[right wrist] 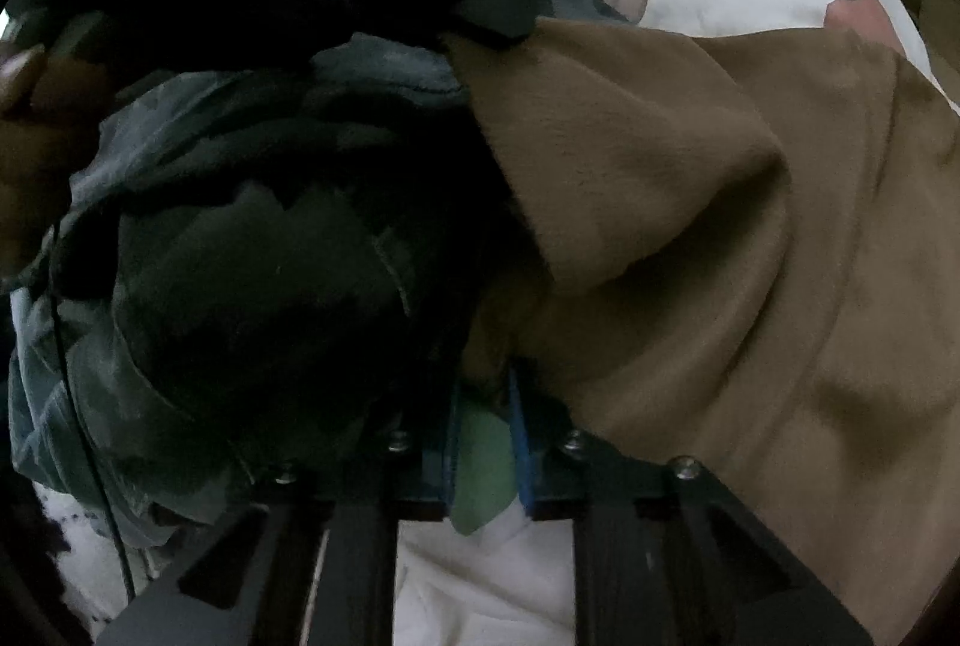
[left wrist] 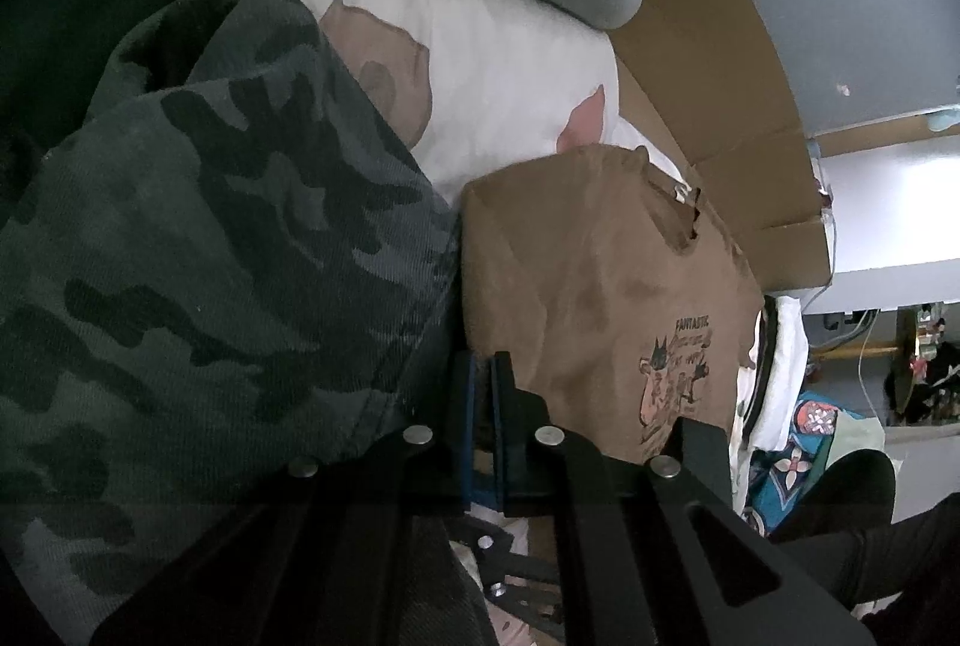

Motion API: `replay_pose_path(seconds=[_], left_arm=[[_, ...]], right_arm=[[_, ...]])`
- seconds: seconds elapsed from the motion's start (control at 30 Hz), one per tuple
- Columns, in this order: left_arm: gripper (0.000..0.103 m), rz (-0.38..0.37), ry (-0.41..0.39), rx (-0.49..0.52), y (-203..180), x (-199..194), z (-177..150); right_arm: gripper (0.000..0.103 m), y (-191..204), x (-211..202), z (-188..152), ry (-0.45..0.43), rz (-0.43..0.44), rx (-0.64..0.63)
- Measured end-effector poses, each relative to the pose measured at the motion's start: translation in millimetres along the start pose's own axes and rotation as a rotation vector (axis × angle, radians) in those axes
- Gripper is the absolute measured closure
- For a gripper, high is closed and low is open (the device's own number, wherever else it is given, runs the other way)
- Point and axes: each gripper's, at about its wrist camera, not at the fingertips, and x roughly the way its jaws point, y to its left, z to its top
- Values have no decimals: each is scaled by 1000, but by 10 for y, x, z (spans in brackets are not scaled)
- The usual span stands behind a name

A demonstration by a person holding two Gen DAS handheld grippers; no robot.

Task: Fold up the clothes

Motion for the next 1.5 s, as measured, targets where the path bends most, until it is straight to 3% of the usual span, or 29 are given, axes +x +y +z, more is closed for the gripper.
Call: replay_pose_path(seconds=[0.33,0.5,0.77,1.13,1.3,1.5], left_arm=[[100,8,-65,23,-143,-269,106],[100,26,-97,42,-213,-432,227],[100,56,-125,37,-175,-589,336],[100,142,-108,30,107,-450,491],[100,199,-89,20,262,-339,496],[100,230,-80,3,405,-214,501]], right_arm=[[95,-82,-535,82,-45,107,26],[95,-2,-785,-61,-68,153,51],[95,55,-869,67,-73,248,64],[95,181,-524,-2,-19,280,47],[95,203,-346,-8,14,252,40],[80,178,-312,-17,42,245,49]])
